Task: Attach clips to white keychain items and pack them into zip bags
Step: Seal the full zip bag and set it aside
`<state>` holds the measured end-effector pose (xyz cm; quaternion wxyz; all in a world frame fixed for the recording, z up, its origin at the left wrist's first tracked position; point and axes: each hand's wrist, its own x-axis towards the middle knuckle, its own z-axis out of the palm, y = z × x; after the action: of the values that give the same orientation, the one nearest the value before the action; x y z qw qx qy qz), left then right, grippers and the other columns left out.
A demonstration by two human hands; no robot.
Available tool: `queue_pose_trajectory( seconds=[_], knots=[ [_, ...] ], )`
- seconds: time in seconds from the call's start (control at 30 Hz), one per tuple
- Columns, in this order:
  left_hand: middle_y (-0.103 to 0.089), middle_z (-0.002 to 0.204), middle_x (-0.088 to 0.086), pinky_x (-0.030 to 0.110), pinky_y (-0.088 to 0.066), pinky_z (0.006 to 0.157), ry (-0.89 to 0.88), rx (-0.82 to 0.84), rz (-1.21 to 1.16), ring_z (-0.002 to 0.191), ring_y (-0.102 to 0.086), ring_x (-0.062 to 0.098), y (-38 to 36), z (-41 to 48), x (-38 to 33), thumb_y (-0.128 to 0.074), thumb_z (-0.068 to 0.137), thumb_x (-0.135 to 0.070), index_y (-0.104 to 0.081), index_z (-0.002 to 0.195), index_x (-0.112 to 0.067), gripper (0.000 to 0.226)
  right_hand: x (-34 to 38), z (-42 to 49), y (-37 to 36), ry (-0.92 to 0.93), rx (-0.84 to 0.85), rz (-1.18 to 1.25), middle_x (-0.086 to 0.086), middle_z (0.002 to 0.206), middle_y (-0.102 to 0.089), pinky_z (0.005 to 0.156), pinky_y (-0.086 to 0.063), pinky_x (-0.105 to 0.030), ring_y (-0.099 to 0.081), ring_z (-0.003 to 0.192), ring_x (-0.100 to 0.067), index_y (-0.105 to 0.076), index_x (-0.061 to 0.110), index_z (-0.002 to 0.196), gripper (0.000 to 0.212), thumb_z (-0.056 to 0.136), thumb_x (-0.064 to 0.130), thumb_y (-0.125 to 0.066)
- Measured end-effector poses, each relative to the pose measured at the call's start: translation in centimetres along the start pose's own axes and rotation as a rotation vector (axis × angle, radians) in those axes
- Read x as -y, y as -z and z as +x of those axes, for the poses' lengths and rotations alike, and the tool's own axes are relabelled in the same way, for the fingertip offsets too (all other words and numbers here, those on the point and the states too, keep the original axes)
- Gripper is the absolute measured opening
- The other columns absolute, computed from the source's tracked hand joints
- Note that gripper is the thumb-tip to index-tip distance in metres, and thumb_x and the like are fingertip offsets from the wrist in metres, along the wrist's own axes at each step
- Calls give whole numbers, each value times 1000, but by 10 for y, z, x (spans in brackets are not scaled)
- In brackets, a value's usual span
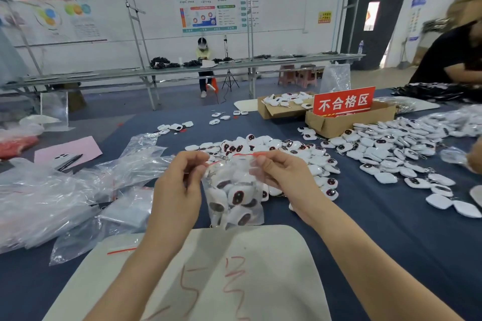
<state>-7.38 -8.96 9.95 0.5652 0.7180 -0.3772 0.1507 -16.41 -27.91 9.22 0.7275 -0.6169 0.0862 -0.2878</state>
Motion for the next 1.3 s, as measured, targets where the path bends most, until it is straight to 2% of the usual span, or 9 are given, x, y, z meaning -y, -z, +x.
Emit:
queue_pose_trajectory(
  seconds=[0.3,0.4,0.6,0.7,0.8,0.9,1.07,1.2,1.3],
  knots=[
    [-66,92,-28,7,-43,79,0,-35,40,90,-62,-4,0,5,12,-56,97,2,-56,91,-44,47,-14,-15,-8,-42,5,-42,0,92,-79,76,-58,-20,-75,89,-18,-77,17,83,12,87,27,-73],
    [-68,93,-26,23,-48,85,60,-50,-5,91,-64,0,2,3,21,-57,98,-1,-56,91,-45,45,-14,-17,-8,1,-31,-97,3,91,-78,77,-58,-20,-75,86,-16,-77,24,75,15,89,28,-72],
    [-74,92,-13,21,-51,83,168,-70,-221,90,-68,3,4,-5,25,-64,96,-3,-63,90,-40,38,-13,-16,-5,81,-51,-185,0,88,-77,82,-59,-26,-75,81,-15,-75,26,81,12,91,23,-71],
    [-76,94,-9,16,-53,78,245,-81,-344,89,-69,4,6,-13,33,-69,94,-9,-67,93,-41,32,-18,-17,-3,122,-44,-227,2,86,-77,78,-58,-26,-74,80,-19,-77,31,80,9,88,31,-72],
    [-77,102,-4,23,-51,84,324,-73,-413,89,-68,8,-1,-20,45,-72,88,-30,-69,104,-32,16,-29,-16,0,112,-42,-177,1,85,-77,81,-59,-30,-71,77,-21,-77,35,84,12,79,43,-71],
    [-77,103,-8,28,-52,87,402,16,-414,95,-69,11,-16,-25,53,-67,80,-47,-73,106,-30,31,-42,-11,0,58,-100,-107,5,82,-74,90,-59,-37,-67,80,-12,-77,26,85,18,80,43,-71],
    [-77,90,-11,11,-51,74,389,93,-373,79,-69,1,-35,-25,58,-64,85,-44,-77,93,-37,17,-57,3,2,17,-155,-68,6,81,-71,92,-58,-45,-63,74,-10,-76,26,84,14,87,39,-70],
    [-75,84,-1,17,-54,73,388,37,-376,77,-68,8,-42,-16,68,-63,90,-40,-76,92,-25,20,-65,13,3,-70,-63,-24,6,100,-76,78,-60,-30,-73,92,-15,-77,30,98,40,77,62,-69],
    [-75,86,4,20,-56,75,411,13,-346,82,-70,19,-45,-11,79,-62,95,-35,-77,94,-23,19,-74,21,-1,-163,52,-82,-5,108,-76,96,-56,-48,-71,105,-29,-78,23,103,33,85,49,-72]
  ],
)
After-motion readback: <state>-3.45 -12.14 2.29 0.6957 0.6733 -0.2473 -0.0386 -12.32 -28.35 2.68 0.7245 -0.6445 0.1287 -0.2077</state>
